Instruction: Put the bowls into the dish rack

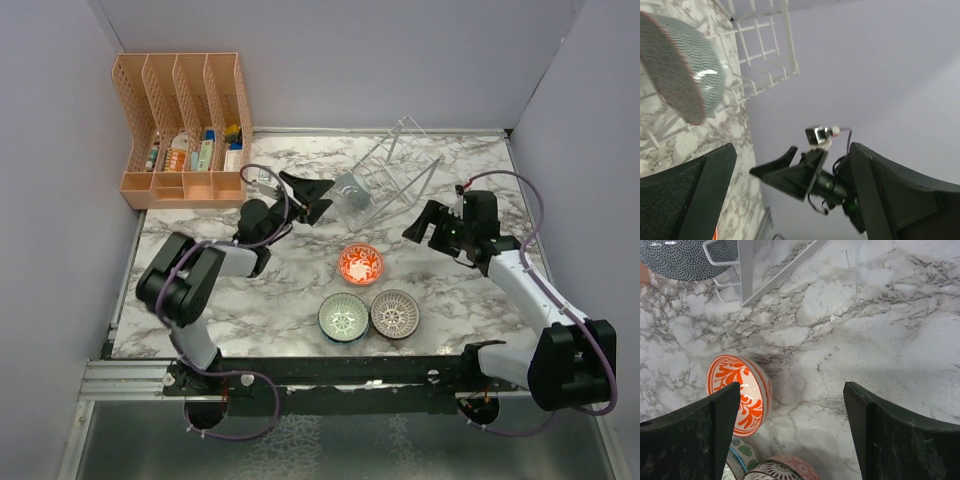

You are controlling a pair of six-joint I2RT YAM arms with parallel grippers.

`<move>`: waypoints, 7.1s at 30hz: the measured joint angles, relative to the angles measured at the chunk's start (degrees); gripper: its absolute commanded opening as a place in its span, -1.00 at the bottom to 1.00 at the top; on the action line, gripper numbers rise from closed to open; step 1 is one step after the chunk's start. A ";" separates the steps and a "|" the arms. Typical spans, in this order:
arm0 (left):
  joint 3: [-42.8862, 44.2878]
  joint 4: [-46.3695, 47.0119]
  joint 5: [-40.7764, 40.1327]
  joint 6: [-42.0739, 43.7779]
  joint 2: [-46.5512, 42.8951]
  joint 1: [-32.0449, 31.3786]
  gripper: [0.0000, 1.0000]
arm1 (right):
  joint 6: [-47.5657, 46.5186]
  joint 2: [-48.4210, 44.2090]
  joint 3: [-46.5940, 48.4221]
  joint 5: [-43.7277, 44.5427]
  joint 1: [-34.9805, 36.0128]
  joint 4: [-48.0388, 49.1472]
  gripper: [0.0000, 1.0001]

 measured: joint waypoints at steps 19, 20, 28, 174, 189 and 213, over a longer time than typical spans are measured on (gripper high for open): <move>37.75 -97.92 1.95 57.81 -6.58 -21.81 0.74 | -4.02 4.57 32.35 16.72 -2.93 -17.00 0.99; 37.94 -99.43 1.62 58.73 -5.66 -22.38 0.74 | -4.20 4.74 33.33 17.05 -3.32 -17.38 0.99; 42.91 -103.86 -4.00 63.19 1.36 -27.02 0.66 | -4.37 4.66 33.81 17.35 -4.02 -18.62 0.99; 34.07 -11.06 -17.55 -6.97 19.80 -7.80 -1.00 | -5.27 15.28 36.35 5.57 -4.42 -18.23 0.99; 34.07 -13.75 -16.79 -6.93 19.80 -7.78 -0.65 | -5.46 15.32 36.04 4.92 -4.42 -17.66 0.99; 35.60 -27.56 -15.63 -5.62 17.27 -6.97 -0.23 | -5.81 15.80 35.71 3.48 -4.42 -16.92 0.99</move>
